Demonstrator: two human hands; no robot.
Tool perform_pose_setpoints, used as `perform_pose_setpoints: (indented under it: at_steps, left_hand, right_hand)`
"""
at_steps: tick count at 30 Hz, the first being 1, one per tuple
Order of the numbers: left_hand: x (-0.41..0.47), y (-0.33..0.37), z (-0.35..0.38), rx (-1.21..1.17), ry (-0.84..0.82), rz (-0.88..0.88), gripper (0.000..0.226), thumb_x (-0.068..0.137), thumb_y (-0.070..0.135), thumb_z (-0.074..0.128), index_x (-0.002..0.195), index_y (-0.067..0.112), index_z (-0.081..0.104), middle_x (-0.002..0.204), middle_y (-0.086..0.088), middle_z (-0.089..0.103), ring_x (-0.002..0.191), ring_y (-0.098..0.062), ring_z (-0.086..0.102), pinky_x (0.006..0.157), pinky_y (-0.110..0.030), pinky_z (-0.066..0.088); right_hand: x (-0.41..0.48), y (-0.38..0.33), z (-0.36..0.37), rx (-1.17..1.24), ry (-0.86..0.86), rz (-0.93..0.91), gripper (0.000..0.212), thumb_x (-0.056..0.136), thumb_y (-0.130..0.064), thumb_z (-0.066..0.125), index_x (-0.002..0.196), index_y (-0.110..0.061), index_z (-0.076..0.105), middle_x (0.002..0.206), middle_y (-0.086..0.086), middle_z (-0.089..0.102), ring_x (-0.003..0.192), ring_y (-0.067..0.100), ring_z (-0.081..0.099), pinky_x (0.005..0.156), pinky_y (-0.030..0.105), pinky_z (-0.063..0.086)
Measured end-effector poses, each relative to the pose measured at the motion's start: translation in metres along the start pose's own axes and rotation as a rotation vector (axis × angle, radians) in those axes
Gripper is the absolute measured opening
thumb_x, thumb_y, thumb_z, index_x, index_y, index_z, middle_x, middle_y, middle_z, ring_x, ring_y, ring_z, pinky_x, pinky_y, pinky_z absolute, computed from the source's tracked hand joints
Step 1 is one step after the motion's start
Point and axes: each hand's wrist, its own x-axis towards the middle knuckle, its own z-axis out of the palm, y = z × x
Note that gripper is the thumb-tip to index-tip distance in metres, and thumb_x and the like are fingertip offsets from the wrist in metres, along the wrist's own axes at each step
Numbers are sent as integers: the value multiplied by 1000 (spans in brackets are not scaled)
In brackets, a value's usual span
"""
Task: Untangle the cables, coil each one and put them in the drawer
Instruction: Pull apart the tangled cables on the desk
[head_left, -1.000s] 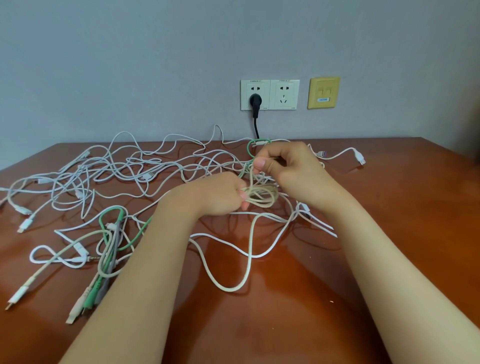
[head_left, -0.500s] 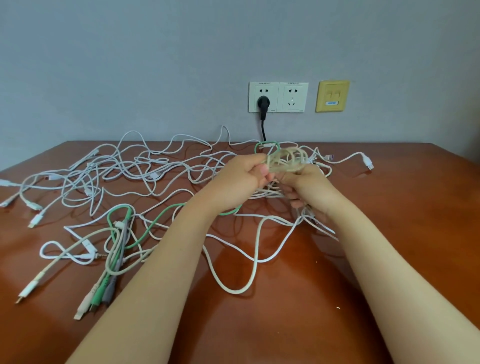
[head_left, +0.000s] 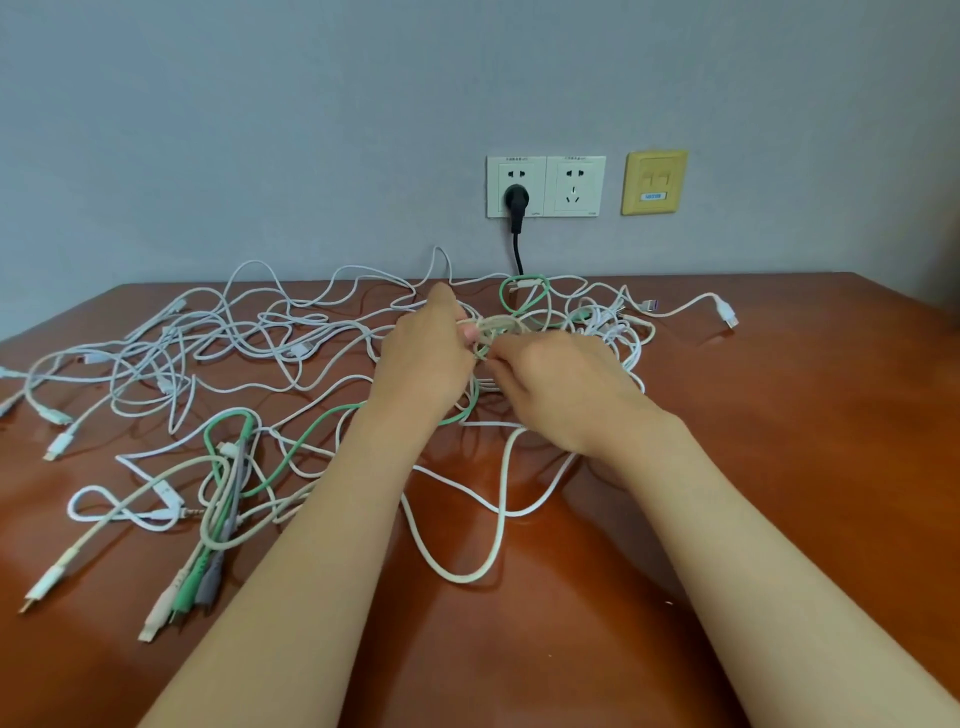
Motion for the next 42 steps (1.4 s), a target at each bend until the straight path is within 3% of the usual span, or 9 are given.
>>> perform_pose_setpoints:
  at_steps: [4,6,10,14,20,26,32,37,42]
  left_hand:
    - [0,-1,-2,-5,-70,143,11,88,8,55,100,8,53,104,-17,62,100,-34,55,70,-33,33]
    - [-1,1,-1,-37,-128,218,9,87,7,54,95,10,54,99,-15,62,94,-33,54,71,-33,34]
    - [-2,0,2,-126,-261,292,25,86,3,55,76,23,43,84,-4,56,77,-22,48,60,-28,29]
    - [-4,1,4,-381,-335,244,37,88,-3,51,70,29,43,72,9,60,77,-15,59,72,-21,43]
    - [-3,7,7,-659,-312,208,32,92,-4,46,75,23,44,60,12,58,52,2,47,60,-24,37]
    - [-3,16,8,-979,-172,-108,23,98,3,41,82,18,47,69,2,53,47,-4,40,48,-11,36]
    - [4,10,19,-949,40,-249,22,95,5,45,82,24,44,81,-2,56,67,-17,49,73,-30,41]
    - [-1,16,11,-661,123,-21,31,93,-2,43,113,15,61,95,11,55,90,-7,51,67,2,35]
    - [1,16,5,-574,143,68,44,90,-6,42,123,16,61,102,9,58,96,-7,53,76,-10,40]
  right_hand:
    - [2,5,-4,-35,256,-56,12,78,-16,59,80,-7,67,73,9,59,65,32,62,53,24,25]
    - [2,9,-6,69,226,57,19,85,-22,55,86,-10,69,83,8,59,79,31,60,56,27,31]
    - [-2,24,-5,425,197,307,8,85,-23,62,85,-21,70,87,-6,59,87,15,56,71,31,39]
    - [-1,35,-5,917,232,515,20,74,-11,76,64,-21,62,56,-12,57,48,-4,48,54,11,38]
    - [-7,37,1,1481,139,736,16,82,-3,64,71,-15,63,57,-5,65,48,4,56,43,12,43]
    - [-2,20,9,1590,170,671,10,85,-2,61,82,-11,60,62,-4,65,41,2,45,42,19,50]
    - [7,-7,14,1373,368,621,28,81,-2,67,64,-12,47,56,2,57,36,5,50,39,19,45]
    - [4,-10,11,925,393,431,25,74,-9,67,66,-28,52,65,9,58,60,18,52,62,30,44]
    - [0,-11,7,1180,253,346,37,59,-12,49,88,-32,59,97,4,67,83,17,61,81,31,53]
